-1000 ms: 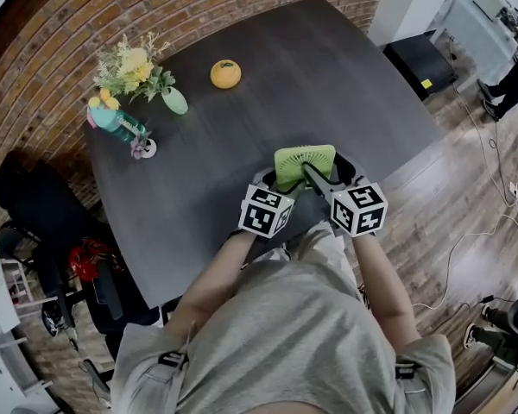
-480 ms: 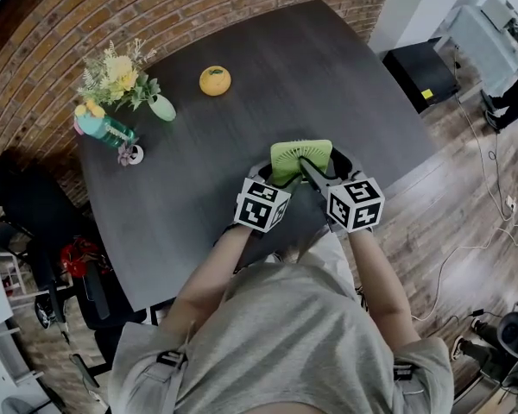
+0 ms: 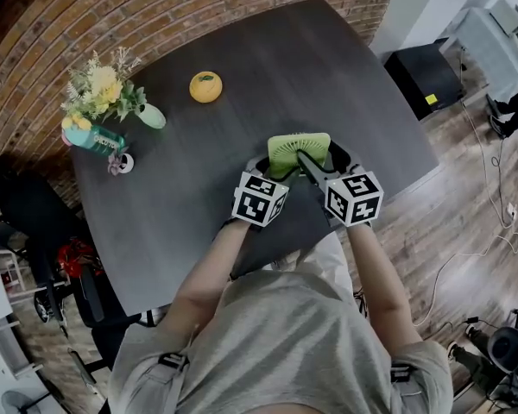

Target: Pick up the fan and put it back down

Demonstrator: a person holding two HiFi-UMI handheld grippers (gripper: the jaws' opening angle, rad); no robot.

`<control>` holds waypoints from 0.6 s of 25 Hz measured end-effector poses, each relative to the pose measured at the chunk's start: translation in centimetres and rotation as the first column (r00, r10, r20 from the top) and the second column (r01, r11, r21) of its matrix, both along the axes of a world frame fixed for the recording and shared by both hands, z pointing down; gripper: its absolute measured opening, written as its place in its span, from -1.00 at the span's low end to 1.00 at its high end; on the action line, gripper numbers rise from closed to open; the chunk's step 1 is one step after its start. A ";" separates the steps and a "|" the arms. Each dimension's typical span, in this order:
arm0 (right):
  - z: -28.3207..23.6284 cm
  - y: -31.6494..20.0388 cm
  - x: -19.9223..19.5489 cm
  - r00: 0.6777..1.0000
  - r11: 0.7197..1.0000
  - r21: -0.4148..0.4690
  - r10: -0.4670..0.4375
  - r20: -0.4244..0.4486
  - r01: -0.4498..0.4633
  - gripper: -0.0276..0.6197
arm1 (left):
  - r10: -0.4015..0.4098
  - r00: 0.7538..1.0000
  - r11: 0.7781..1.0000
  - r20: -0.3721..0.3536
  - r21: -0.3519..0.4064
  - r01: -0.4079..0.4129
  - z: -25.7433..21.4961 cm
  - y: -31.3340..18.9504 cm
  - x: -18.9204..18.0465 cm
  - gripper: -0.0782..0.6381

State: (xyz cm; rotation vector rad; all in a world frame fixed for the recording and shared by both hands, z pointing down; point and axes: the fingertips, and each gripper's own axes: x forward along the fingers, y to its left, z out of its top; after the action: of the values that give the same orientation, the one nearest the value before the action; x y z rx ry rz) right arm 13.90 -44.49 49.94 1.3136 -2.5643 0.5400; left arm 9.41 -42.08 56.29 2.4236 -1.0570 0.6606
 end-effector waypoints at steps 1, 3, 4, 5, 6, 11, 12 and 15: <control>0.1 -0.5 0.1 1.000 1.000 -0.001 -0.002 -0.001 0.002 0.00 | -0.002 1.000 1.000 0.000 -0.001 0.002 0.1 -0.4 0.2 -0.07; 0.4 -1.3 0.3 1.000 1.000 -0.004 -0.006 0.001 0.006 0.00 | -0.005 1.000 1.000 0.002 -0.003 0.005 0.4 -1.3 0.4 -0.07; 0.6 -1.7 0.4 1.000 1.000 -0.007 -0.008 0.002 0.008 0.00 | -0.007 1.000 1.000 0.004 -0.004 0.007 0.5 -1.7 0.4 -0.07; 0.8 -2.1 0.5 1.000 1.000 -0.009 -0.009 0.003 0.009 0.00 | -0.008 1.000 1.000 0.007 -0.005 0.008 0.7 -2.1 0.5 -0.07; 1.0 -2.5 0.5 1.000 1.000 -0.012 -0.010 0.003 0.010 0.00 | -0.009 1.000 1.000 0.009 -0.006 0.009 0.9 -2.5 0.5 -0.07; 2.0 -4.2 0.4 1.000 1.000 -0.024 -0.018 0.002 0.018 0.00 | -0.017 1.000 1.000 0.012 -0.019 0.017 2.0 -4.1 0.5 -0.07; 2.2 -4.5 0.4 1.000 0.999 -0.026 -0.019 0.002 0.019 0.00 | -0.018 1.000 1.000 0.014 -0.021 0.019 2.1 -4.4 0.5 -0.07; 2.6 -5.2 0.5 1.000 0.999 -0.030 -0.023 0.000 0.023 0.00 | -0.022 1.000 0.999 0.017 -0.026 0.023 2.6 -5.1 0.6 -0.07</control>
State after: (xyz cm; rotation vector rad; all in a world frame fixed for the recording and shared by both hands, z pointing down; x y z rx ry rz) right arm 14.38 -49.73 52.54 1.2726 -2.5576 0.5718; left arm 9.97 -47.18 58.85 2.3844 -1.0741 0.6841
